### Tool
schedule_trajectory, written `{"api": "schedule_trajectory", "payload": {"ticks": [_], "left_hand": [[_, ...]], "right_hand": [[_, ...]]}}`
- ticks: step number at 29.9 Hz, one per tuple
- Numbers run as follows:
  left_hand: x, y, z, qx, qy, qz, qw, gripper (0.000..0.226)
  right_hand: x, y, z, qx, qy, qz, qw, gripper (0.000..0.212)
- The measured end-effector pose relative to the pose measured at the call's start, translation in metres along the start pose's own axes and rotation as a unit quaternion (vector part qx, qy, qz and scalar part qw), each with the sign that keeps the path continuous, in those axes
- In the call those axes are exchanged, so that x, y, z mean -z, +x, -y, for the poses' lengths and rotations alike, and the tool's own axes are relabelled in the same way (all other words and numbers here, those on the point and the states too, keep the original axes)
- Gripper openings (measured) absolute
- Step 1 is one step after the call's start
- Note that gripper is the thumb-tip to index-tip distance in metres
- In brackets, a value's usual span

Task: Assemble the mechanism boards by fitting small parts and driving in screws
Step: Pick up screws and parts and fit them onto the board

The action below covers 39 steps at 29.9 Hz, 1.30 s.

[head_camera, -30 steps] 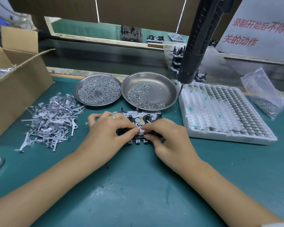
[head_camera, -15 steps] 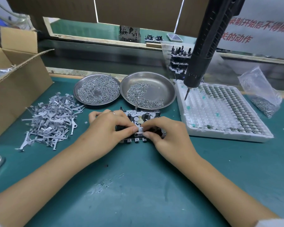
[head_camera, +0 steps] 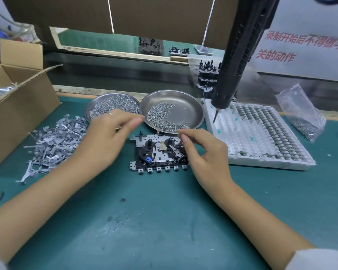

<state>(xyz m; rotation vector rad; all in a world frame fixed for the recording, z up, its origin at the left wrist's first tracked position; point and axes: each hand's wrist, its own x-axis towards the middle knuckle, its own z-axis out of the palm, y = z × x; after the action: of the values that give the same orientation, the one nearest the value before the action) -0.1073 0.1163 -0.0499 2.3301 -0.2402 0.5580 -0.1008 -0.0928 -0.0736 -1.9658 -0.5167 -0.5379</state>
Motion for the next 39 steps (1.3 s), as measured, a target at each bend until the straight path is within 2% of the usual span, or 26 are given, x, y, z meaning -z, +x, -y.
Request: {"api": "schedule_trajectory", "payload": {"ticks": [2,4,6,7,9,12,15,19,24,28,31,33,35,37,39], "left_hand": [[0.008,0.018,0.020,0.043,0.149,-0.022,0.988,0.026],[0.009,0.033,0.034,0.109,0.281,0.040,0.953,0.032],[0.003,0.042,0.041,0.151,0.317,0.094,0.932,0.033],[0.000,0.044,0.043,0.160,0.312,0.097,0.932,0.031],[-0.004,0.048,0.046,0.163,0.298,0.072,0.938,0.026],[-0.004,0.051,0.046,0.154,0.314,0.030,0.936,0.017],[-0.003,0.050,0.044,0.142,0.316,0.006,0.938,0.013],[-0.002,0.043,0.039,0.112,0.274,-0.061,0.953,0.011],[-0.003,0.037,0.030,0.131,0.101,-0.123,0.978,0.013],[-0.004,0.035,0.015,0.133,-0.044,-0.140,0.980,0.012],[-0.003,0.029,0.004,0.129,-0.152,-0.141,0.970,0.008],[-0.007,0.021,-0.009,0.103,-0.221,-0.138,0.960,0.009],[-0.016,0.010,-0.024,0.058,-0.267,-0.129,0.953,0.012],[-0.027,0.000,-0.034,0.023,-0.307,-0.124,0.943,0.016],[-0.035,-0.004,-0.040,0.005,-0.327,-0.128,0.936,0.021]], "right_hand": [[-0.001,0.013,0.001,0.040,-0.054,0.009,0.998,0.021],[-0.004,0.036,0.001,0.037,-0.132,0.062,0.989,0.032],[-0.009,0.062,-0.003,0.002,-0.223,0.150,0.963,0.044],[-0.012,0.072,-0.006,-0.026,-0.262,0.196,0.945,0.046],[-0.018,0.083,-0.011,-0.074,-0.312,0.258,0.911,0.036],[-0.024,0.084,-0.015,-0.086,-0.340,0.240,0.905,0.021],[-0.025,0.083,-0.017,-0.077,-0.338,0.207,0.915,0.019],[-0.023,0.082,-0.021,-0.071,-0.298,0.189,0.933,0.015],[-0.020,0.082,-0.024,-0.058,-0.214,0.126,0.967,0.021],[-0.016,0.081,-0.023,-0.073,-0.143,0.107,0.981,0.022],[-0.010,0.077,-0.011,-0.125,-0.001,0.079,0.989,0.017],[-0.005,0.069,0.004,-0.198,0.202,0.058,0.957,0.016],[-0.002,0.057,0.019,-0.264,0.397,0.058,0.877,0.019],[-0.002,0.043,0.031,-0.294,0.492,0.064,0.817,0.023],[-0.002,0.030,0.039,-0.309,0.541,0.048,0.781,0.025]]}}
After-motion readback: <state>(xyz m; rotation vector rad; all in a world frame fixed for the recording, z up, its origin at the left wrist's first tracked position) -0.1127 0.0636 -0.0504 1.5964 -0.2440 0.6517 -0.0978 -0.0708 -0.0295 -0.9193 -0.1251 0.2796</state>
